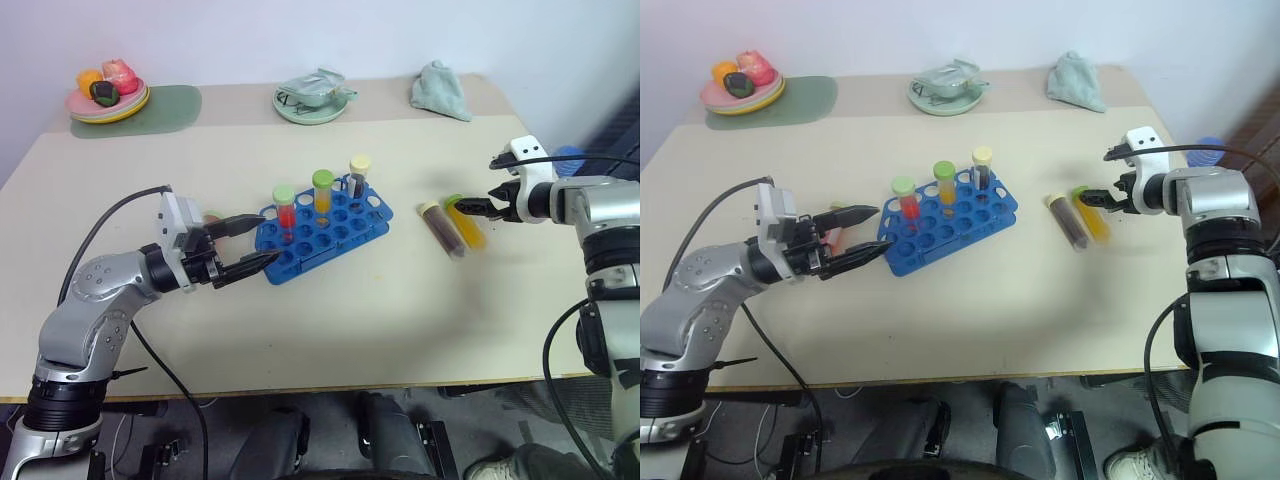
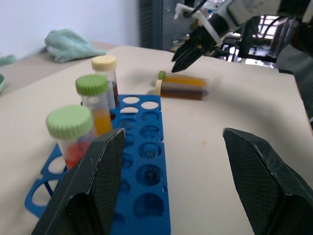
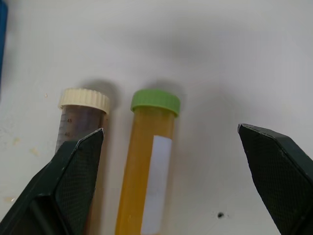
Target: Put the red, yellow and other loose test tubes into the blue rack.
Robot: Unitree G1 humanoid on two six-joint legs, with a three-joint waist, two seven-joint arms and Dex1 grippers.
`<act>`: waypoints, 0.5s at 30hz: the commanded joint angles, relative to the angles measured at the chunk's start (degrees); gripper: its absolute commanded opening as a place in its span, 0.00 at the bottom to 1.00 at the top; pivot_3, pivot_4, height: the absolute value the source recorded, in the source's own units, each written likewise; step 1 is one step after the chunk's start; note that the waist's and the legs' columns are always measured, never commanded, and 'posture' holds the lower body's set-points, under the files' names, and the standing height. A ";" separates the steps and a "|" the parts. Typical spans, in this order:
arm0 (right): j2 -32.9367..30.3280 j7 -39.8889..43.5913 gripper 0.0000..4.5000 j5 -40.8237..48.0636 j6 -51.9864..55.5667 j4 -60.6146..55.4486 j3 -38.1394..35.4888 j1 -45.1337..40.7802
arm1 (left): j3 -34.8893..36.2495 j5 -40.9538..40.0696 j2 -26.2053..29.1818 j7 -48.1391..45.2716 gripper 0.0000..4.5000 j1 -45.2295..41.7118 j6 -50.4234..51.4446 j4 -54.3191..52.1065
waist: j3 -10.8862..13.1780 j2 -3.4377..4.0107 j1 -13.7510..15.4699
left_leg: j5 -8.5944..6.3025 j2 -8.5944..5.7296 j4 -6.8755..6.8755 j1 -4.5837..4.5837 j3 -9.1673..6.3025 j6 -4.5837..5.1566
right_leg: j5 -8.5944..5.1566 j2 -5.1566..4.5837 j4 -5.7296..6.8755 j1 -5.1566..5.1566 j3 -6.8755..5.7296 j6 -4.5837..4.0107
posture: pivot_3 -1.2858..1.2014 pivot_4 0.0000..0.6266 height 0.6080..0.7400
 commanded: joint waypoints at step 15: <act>3.97 11.15 1.00 -1.84 4.98 -8.48 2.38 -0.44 | 0.44 -0.21 0.36 -0.85 0.72 1.28 -0.72 -2.43 | 0.01 0.02 0.04 | 0.01 0.00 0.02 0.00 -0.01 -0.01 | 0.01 0.01 0.03 -0.01 0.00 -0.01 | 0.52 0.24 1.00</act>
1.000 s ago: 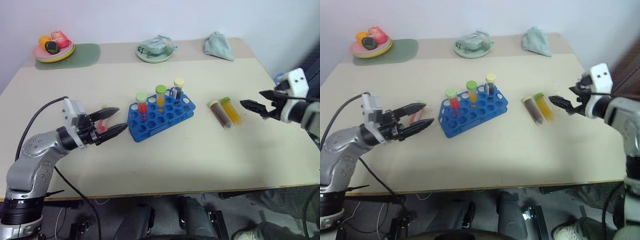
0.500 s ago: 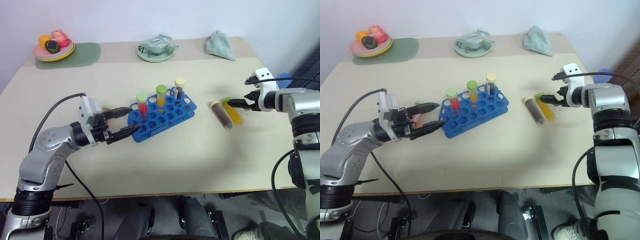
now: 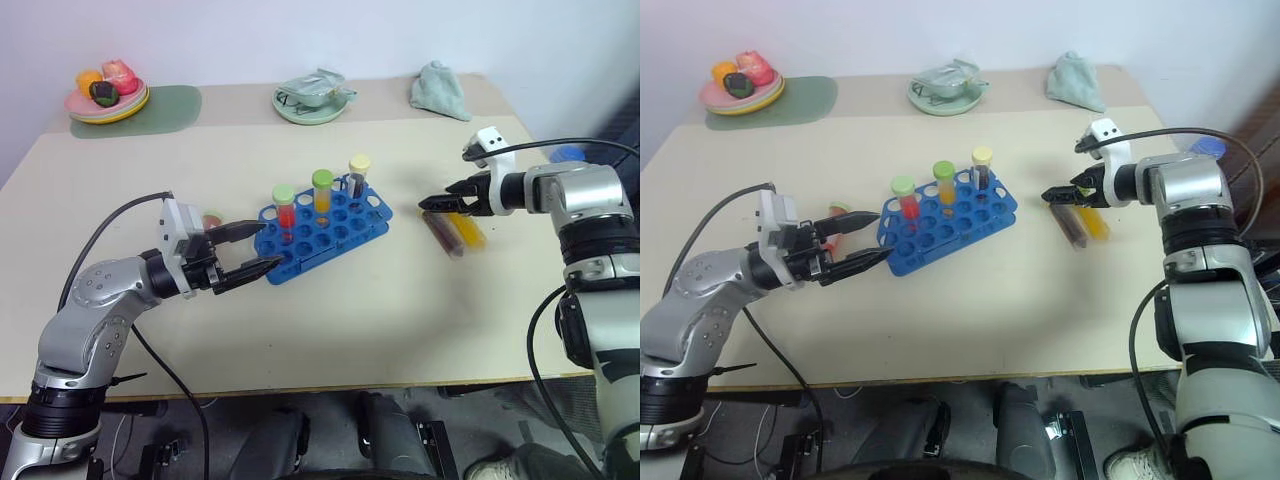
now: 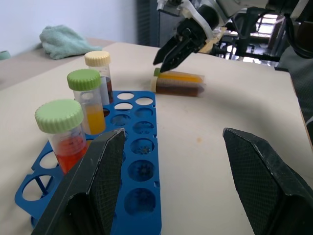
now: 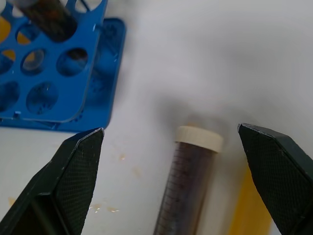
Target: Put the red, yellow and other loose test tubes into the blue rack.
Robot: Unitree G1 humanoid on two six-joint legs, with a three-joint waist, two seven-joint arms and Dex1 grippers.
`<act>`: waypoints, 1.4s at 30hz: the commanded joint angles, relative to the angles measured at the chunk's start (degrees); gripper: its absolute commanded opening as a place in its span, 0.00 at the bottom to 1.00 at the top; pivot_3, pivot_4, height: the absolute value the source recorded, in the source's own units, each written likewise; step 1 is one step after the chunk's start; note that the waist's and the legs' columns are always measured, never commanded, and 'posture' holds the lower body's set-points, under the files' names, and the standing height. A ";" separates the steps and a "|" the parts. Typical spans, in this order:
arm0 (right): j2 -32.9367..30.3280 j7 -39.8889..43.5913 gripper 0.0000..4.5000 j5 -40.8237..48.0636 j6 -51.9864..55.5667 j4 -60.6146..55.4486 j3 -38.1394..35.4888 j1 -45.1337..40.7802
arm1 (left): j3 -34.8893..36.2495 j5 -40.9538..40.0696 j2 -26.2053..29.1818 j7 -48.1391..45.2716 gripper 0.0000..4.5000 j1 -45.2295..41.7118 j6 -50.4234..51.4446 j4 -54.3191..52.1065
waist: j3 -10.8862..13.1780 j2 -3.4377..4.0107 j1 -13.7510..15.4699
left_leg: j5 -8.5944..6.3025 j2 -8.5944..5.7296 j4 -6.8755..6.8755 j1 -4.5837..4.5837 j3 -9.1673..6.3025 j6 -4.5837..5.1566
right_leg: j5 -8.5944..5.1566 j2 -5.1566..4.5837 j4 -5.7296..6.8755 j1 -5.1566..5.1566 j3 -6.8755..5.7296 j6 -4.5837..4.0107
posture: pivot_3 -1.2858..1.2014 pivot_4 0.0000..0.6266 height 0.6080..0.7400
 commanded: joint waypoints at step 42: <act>3.42 2.86 0.17 -0.72 -2.34 -26.71 -2.69 11.54 | 2.56 0.12 0.68 -0.91 0.73 0.96 -0.34 -2.09 | 0.00 0.01 -0.25 | 0.01 0.00 -0.01 -0.01 -0.03 -0.02 | 0.01 0.01 0.04 -0.06 0.00 -0.01 | 0.52 0.24 1.00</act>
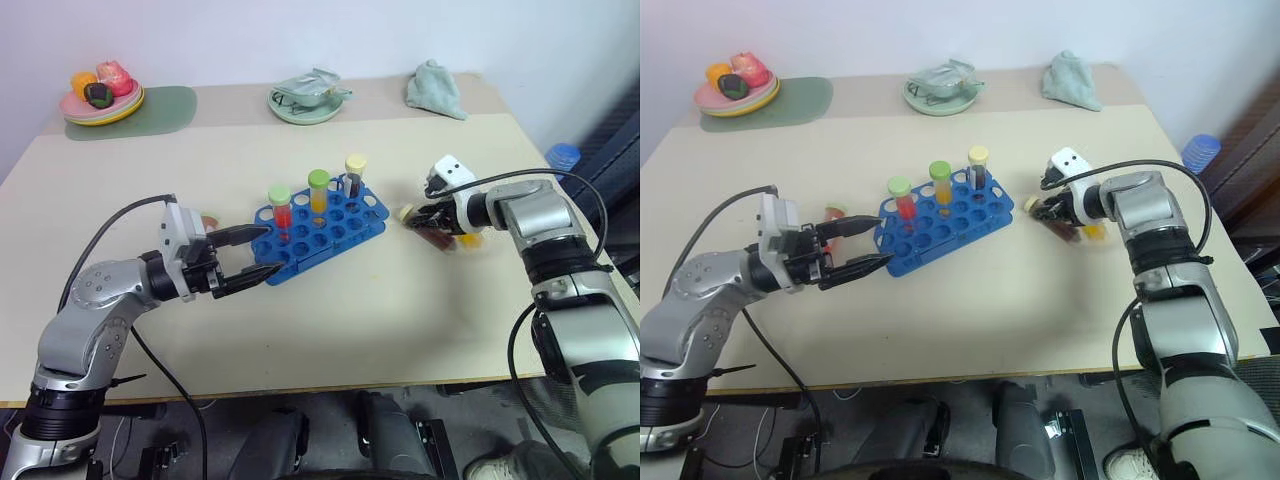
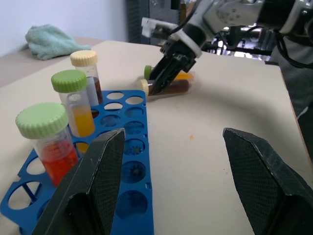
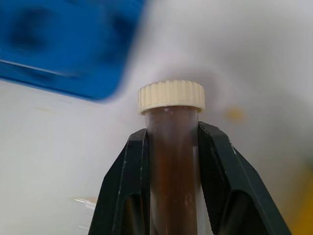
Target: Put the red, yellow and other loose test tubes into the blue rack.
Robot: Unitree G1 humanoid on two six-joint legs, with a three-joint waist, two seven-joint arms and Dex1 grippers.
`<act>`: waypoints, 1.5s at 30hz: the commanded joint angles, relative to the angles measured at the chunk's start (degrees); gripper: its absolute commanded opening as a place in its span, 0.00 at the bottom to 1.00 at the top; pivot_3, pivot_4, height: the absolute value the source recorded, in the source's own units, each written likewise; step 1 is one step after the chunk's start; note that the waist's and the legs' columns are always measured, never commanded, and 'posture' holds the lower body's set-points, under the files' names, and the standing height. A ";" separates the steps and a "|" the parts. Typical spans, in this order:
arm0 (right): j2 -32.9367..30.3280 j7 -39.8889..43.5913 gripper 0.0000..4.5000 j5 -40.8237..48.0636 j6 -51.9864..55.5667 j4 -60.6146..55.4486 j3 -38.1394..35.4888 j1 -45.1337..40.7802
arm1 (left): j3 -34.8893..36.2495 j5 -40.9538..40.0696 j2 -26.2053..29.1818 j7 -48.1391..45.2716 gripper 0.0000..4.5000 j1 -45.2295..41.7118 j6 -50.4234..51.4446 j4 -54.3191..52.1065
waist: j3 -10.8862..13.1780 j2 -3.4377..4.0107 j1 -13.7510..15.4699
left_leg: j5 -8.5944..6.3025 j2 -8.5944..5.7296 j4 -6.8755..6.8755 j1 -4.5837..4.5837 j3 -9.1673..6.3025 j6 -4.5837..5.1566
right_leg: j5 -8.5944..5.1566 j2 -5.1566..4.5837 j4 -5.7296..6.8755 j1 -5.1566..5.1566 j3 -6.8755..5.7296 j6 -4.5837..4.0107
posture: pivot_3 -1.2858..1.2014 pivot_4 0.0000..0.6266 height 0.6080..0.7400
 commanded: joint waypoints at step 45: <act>38.14 -29.03 0.17 16.17 -60.51 -6.58 -17.83 17.24 | 1.27 6.03 -14.73 13.80 0.73 0.74 -13.91 7.49 | -0.03 0.03 -1.40 | 0.10 0.00 0.03 0.24 0.00 -0.15 | 0.03 0.10 0.27 0.10 0.02 -0.05 | 0.52 0.24 1.00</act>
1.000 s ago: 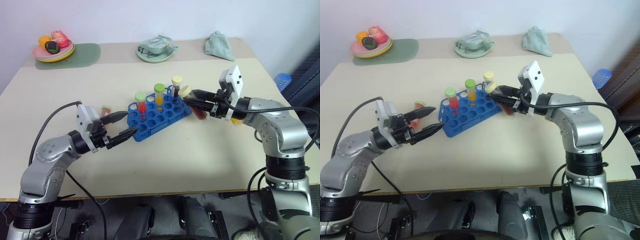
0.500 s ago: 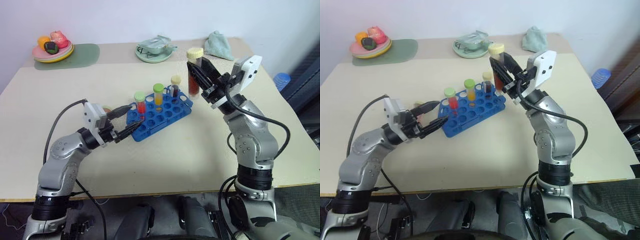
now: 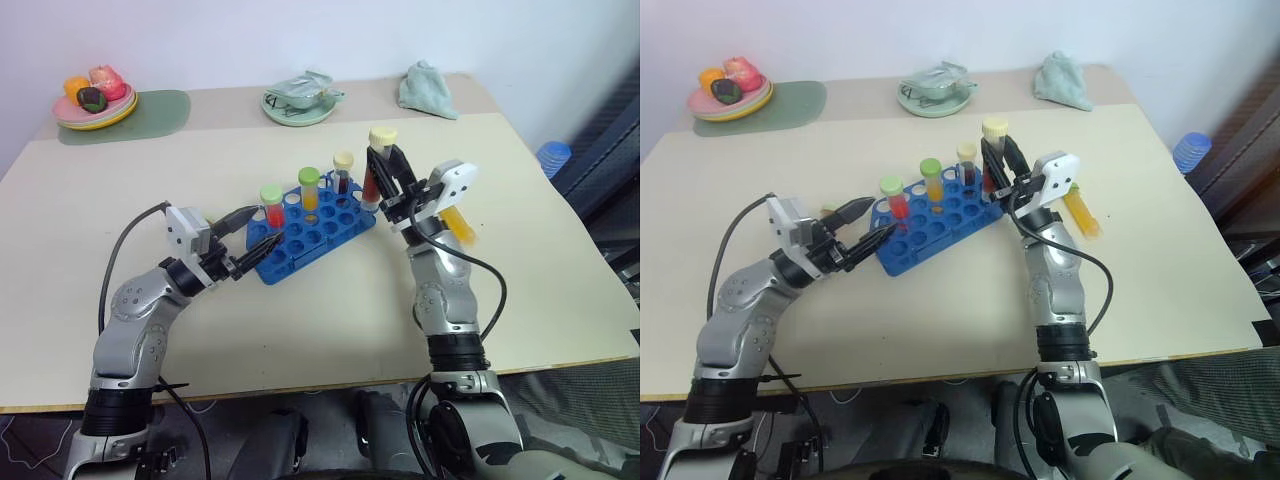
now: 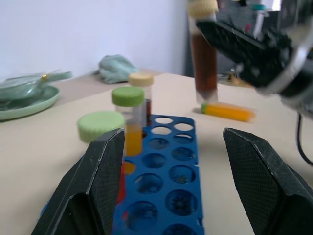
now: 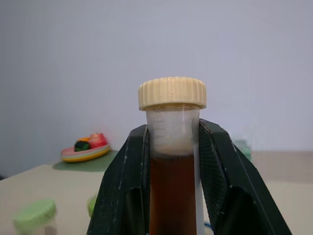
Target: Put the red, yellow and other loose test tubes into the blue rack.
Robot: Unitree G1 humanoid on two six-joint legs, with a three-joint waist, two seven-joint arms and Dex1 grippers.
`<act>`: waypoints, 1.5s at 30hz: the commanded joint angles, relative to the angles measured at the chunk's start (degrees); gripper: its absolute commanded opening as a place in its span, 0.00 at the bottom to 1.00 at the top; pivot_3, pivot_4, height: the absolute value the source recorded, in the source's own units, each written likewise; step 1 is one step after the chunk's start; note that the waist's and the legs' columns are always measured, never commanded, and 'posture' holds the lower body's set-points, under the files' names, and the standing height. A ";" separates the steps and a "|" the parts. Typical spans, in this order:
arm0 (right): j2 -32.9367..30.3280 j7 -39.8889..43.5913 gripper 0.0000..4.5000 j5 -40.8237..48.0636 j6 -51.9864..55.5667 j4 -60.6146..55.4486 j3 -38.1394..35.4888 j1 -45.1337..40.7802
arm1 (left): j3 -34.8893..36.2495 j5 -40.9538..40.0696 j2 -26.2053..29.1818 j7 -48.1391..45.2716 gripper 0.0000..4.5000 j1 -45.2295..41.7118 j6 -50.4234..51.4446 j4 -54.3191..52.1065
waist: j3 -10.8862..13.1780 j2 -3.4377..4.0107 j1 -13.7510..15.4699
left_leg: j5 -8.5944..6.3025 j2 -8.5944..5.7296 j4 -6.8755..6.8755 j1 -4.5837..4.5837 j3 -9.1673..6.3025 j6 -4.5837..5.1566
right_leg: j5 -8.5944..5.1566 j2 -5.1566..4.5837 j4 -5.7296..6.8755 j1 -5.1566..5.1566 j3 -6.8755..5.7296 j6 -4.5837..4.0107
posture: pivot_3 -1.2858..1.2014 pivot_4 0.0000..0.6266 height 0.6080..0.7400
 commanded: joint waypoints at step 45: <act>-3.50 -1.69 1.00 -10.53 -25.26 22.39 0.10 -6.38 | -0.25 -0.45 -0.30 7.34 0.73 -0.75 4.11 -8.03 | -0.03 0.04 -0.04 | 0.06 0.02 -0.01 0.03 -0.04 -0.10 | 0.02 0.04 0.13 -0.04 0.02 -0.05 | 0.52 0.24 1.00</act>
